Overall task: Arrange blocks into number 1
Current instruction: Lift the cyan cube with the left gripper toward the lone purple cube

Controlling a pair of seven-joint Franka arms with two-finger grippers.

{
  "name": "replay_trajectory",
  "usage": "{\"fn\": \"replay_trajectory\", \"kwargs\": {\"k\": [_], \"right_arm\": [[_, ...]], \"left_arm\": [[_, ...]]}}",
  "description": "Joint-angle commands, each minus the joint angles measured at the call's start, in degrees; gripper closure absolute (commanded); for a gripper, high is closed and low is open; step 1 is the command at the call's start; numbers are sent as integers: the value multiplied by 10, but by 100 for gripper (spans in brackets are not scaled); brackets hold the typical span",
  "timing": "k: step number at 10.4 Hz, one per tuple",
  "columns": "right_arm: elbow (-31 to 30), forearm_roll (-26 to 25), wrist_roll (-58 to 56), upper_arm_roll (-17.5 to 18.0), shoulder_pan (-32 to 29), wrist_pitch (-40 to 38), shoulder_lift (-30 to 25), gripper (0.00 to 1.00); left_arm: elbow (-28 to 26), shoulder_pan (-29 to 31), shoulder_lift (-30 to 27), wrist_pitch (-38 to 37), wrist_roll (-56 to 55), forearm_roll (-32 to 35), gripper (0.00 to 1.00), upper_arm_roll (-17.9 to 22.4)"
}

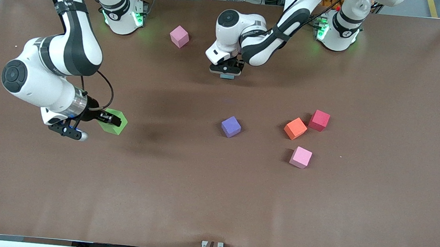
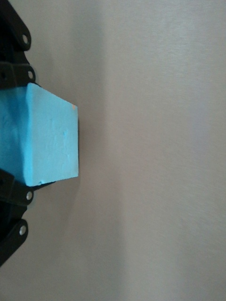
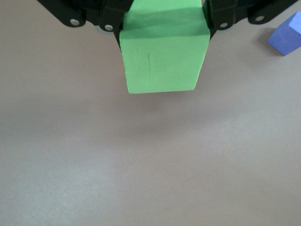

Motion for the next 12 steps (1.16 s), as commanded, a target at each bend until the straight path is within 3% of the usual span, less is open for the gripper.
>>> {"fn": "replay_trajectory", "kwargs": {"k": [1, 12], "right_arm": [[-48, 1, -8, 0, -4, 5, -39, 46], [-75, 1, -34, 2, 19, -16, -54, 46]], "left_arm": [[-44, 20, -34, 18, 0, 13, 100, -16], [-50, 23, -18, 20, -9, -12, 100, -43]]}}
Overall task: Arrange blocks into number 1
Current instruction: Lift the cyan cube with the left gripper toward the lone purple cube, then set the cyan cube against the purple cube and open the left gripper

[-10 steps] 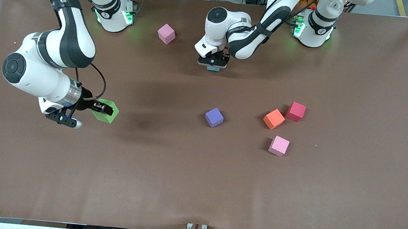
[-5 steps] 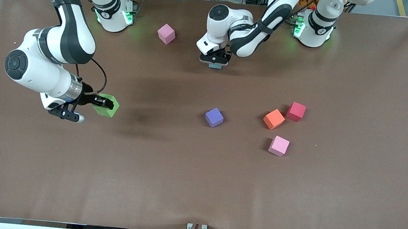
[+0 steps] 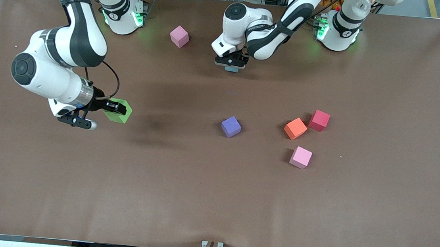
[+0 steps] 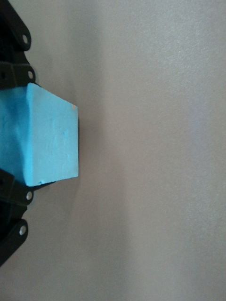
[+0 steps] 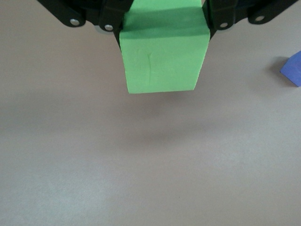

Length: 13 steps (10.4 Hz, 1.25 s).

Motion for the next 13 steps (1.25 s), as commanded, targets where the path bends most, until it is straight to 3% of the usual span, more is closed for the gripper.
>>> {"fn": "replay_trajectory", "kwargs": {"k": [1, 13], "right_arm": [[-18, 1, -3, -1, 12, -7, -20, 46], [-17, 3, -2, -1, 22, -11, -19, 46]], "left_arm": [[-9, 9, 1, 11, -6, -18, 100, -12], [-19, 8, 15, 11, -37, -40, 100, -35]]}}
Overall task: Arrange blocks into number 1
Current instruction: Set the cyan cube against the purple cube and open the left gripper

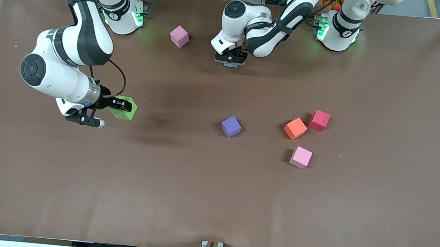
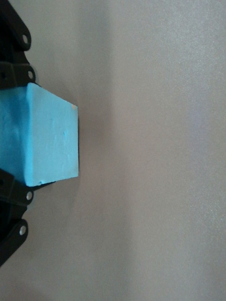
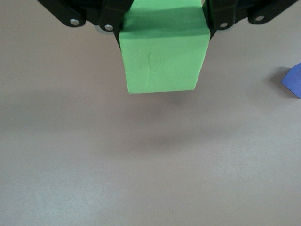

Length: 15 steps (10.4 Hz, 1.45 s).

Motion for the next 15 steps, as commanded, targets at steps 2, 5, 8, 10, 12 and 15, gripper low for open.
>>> {"fn": "replay_trajectory", "kwargs": {"k": [2, 5, 8, 10, 12, 15], "right_arm": [[-16, 5, -2, -3, 7, -1, -18, 46], [-15, 5, -2, -3, 10, -1, -17, 46], [-15, 6, -2, -3, 10, 0, -17, 46], [-14, 6, -3, -2, 10, 0, -17, 46], [-14, 6, -2, -2, 13, 0, -17, 46], [-11, 7, -2, -3, 15, 1, -18, 46]], "left_arm": [[-19, 4, 15, 11, -24, -12, 100, -24], [-27, 4, 15, 11, -24, -11, 100, -25], [-26, 4, 17, 10, -20, -10, 1, -25], [-19, 7, 16, 10, -22, -11, 0, -23], [0, 19, 7, 7, -25, -13, 0, -20], [79, 41, -14, -52, -47, -54, 0, -20]]}}
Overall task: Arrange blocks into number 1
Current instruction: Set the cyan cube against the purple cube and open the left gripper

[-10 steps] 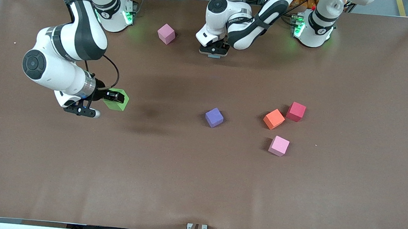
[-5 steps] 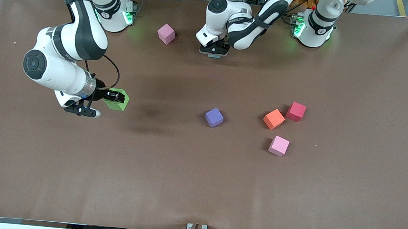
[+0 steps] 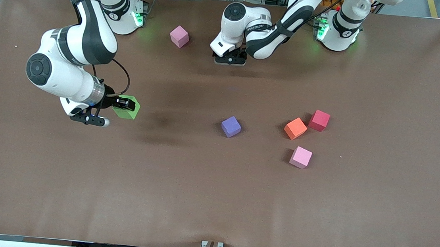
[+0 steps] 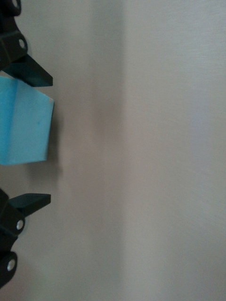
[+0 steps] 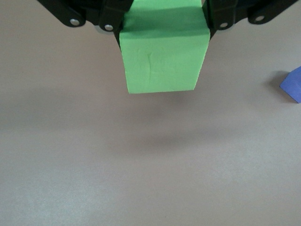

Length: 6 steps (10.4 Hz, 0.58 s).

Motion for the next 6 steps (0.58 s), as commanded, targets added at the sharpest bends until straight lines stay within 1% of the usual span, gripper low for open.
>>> {"fn": "replay_trajectory", "kwargs": {"k": [1, 2, 3, 5, 6], "right_arm": [[-11, 7, 1, -3, 8, 2, -17, 46], [-11, 7, 7, -3, 24, 5, -17, 46], [-11, 7, 16, -3, 31, 6, -17, 47], [-11, 8, 22, -2, 46, 14, -17, 47], [-12, 7, 24, -3, 61, 22, -15, 48]], "left_arm": [[71, 13, -31, -74, -7, -40, 0, -2], [99, 29, -41, -101, -8, -42, 0, 1], [113, 45, -55, -115, -7, -54, 0, 3], [116, 90, -100, -125, -7, -58, 0, 9], [123, 107, -119, -139, -3, -59, 0, 21]]}}
